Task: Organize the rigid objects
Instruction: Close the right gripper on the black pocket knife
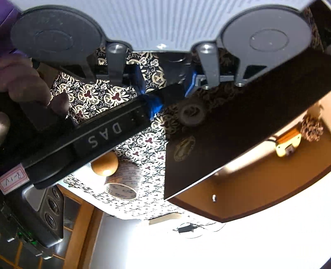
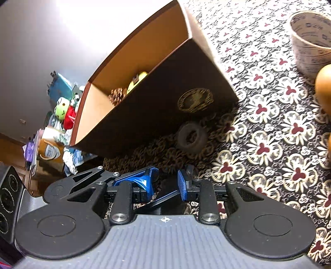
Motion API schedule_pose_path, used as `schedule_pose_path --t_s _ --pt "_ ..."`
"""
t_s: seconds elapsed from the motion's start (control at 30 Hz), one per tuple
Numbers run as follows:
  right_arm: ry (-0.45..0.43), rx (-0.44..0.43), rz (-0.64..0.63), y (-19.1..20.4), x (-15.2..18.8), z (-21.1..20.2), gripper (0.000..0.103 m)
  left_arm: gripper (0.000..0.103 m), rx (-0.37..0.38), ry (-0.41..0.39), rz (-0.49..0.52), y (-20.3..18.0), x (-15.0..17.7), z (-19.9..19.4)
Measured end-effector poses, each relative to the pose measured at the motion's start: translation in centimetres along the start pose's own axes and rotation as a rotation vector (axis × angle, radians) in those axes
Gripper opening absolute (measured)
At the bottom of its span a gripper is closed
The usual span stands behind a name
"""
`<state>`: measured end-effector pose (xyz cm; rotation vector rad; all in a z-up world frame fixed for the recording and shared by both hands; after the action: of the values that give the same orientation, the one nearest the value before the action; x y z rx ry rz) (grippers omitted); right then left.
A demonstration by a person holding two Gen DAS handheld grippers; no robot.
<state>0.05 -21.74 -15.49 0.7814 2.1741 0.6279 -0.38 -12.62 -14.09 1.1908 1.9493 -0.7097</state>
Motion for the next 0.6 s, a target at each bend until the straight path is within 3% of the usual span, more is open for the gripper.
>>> schedule_pose_path --t_s 0.1,0.17,0.2,0.3,0.53,0.6 --pt "-0.03 0.014 0.033 -0.9 0.0 -0.2 0.01 0.04 0.003 0.025 -0.002 0.6 0.8 0.3" --pt "-0.051 0.036 0.045 -1.8 -0.4 -0.6 0.012 0.071 -0.006 0.033 0.01 0.9 1.2 -0.1" --pt "-0.055 0.049 0.047 -2.2 -0.6 -0.8 0.012 0.076 -0.012 0.027 0.011 1.0 1.4 -0.5" --pt "-0.034 0.078 0.044 -3.3 -0.6 -1.2 0.012 0.077 0.018 0.044 -0.009 0.9 1.9 -1.0" --pt "0.097 0.058 0.078 -3.9 2.4 -0.5 0.013 0.078 0.003 0.136 -0.024 0.7 4.3 0.9" --pt "0.104 0.049 0.092 -4.0 2.6 -0.4 0.012 0.069 0.003 0.149 -0.031 0.6 4.8 1.3"
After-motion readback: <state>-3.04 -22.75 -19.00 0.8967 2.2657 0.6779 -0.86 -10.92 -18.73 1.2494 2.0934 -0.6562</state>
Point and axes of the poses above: each gripper's, at about its wrist camera, not at the fingertips, and z roughly the way its jaws point, y to its left, x to its underside, the point moved 9 cm from there along z, roughly the way its jaws point, and after that the axes turned 15 degrees about -y, right-handed, at the moved point
